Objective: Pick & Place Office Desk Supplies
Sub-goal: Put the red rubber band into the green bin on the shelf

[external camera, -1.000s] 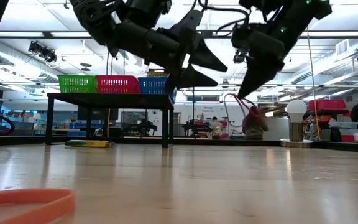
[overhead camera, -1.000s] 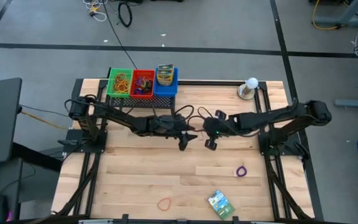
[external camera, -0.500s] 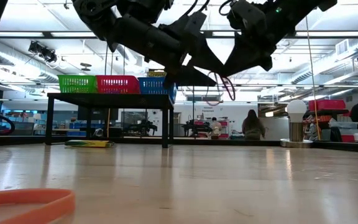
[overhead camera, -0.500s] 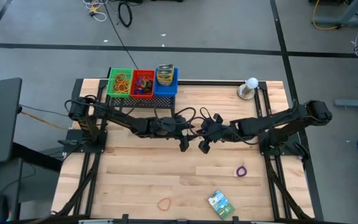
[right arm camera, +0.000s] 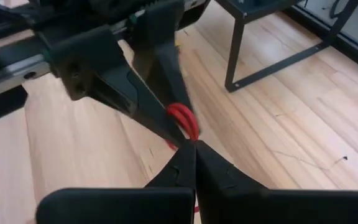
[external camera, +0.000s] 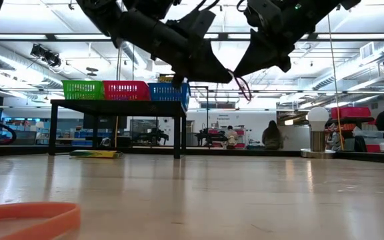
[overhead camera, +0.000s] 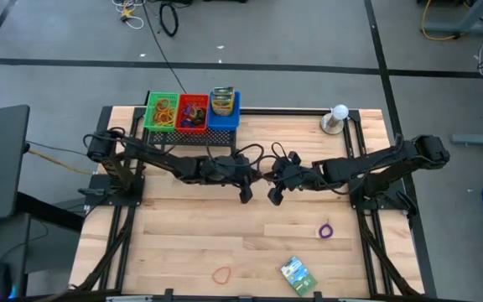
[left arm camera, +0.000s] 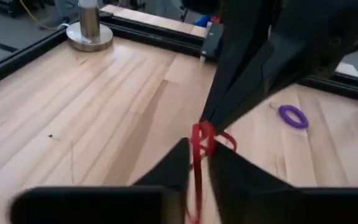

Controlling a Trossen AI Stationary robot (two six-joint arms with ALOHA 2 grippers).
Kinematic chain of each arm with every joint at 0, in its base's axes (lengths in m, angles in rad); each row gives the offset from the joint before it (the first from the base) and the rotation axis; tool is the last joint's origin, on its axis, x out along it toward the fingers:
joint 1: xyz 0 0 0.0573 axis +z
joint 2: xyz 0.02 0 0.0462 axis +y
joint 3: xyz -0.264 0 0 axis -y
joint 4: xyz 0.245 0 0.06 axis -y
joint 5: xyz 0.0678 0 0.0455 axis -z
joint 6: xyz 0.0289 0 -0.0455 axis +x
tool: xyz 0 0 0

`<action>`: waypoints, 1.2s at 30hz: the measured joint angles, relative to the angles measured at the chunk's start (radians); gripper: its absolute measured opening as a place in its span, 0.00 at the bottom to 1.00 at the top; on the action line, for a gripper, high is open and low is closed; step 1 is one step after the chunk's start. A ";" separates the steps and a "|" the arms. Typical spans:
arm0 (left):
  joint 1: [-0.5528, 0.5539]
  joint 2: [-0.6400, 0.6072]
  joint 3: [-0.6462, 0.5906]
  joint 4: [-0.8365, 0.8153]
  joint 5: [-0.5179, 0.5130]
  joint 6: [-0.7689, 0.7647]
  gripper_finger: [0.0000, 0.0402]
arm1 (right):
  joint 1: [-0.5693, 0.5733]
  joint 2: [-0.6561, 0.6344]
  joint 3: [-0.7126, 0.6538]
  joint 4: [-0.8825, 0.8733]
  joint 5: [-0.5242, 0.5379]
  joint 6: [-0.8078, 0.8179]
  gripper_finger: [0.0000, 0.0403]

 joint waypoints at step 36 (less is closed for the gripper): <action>0.105 -0.466 -0.001 -0.340 -0.093 -0.052 0.01 | 0.054 -0.066 0.000 -0.104 -0.026 -0.045 0.02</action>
